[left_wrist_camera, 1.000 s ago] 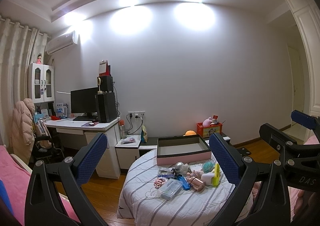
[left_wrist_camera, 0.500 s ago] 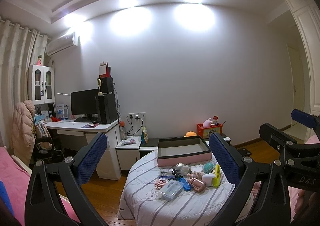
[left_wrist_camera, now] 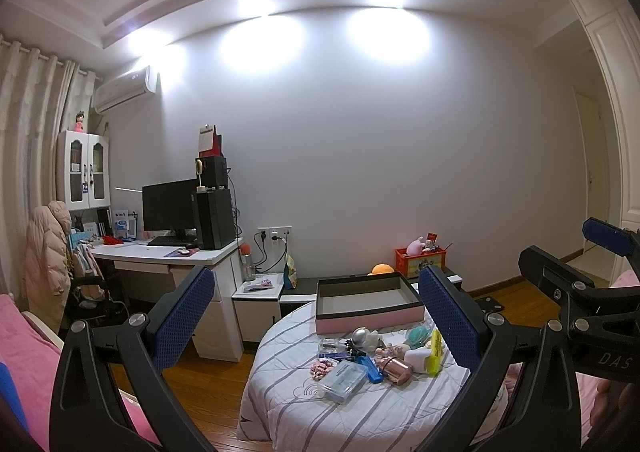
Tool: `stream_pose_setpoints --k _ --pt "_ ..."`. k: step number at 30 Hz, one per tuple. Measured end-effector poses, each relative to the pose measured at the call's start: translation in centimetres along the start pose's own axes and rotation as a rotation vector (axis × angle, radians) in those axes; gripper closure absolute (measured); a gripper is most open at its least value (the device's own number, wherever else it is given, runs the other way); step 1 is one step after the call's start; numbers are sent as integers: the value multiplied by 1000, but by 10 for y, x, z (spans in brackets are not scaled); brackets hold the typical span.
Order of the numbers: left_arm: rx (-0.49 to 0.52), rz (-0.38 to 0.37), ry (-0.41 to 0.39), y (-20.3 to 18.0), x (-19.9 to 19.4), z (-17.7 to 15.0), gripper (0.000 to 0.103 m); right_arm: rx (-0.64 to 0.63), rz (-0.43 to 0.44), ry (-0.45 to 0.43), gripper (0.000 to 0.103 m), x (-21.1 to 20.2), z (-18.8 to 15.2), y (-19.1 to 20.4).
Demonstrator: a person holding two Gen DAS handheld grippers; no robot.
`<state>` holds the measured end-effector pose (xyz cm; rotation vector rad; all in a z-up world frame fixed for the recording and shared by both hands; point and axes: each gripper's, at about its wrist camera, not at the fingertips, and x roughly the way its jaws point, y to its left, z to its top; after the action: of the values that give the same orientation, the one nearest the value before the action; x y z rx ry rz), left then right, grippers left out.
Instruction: Organize rigid objects
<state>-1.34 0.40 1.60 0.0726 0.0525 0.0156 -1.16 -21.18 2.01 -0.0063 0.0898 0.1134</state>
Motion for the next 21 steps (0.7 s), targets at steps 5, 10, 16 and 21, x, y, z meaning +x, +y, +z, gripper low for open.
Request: stream_pose_setpoints --k 5,10,16,21 --pt "0 2 0 0 -1 0 0 -3 0 0 0 2 3 -1" --pt "1 1 -3 0 -1 2 0 -5 0 -5 0 1 3 -1" --pt "1 0 -1 1 -3 3 0 -7 -2 -2 0 2 1 -2" --pt "1 -1 4 4 -3 2 0 -10 -6 3 0 3 -2 -1"
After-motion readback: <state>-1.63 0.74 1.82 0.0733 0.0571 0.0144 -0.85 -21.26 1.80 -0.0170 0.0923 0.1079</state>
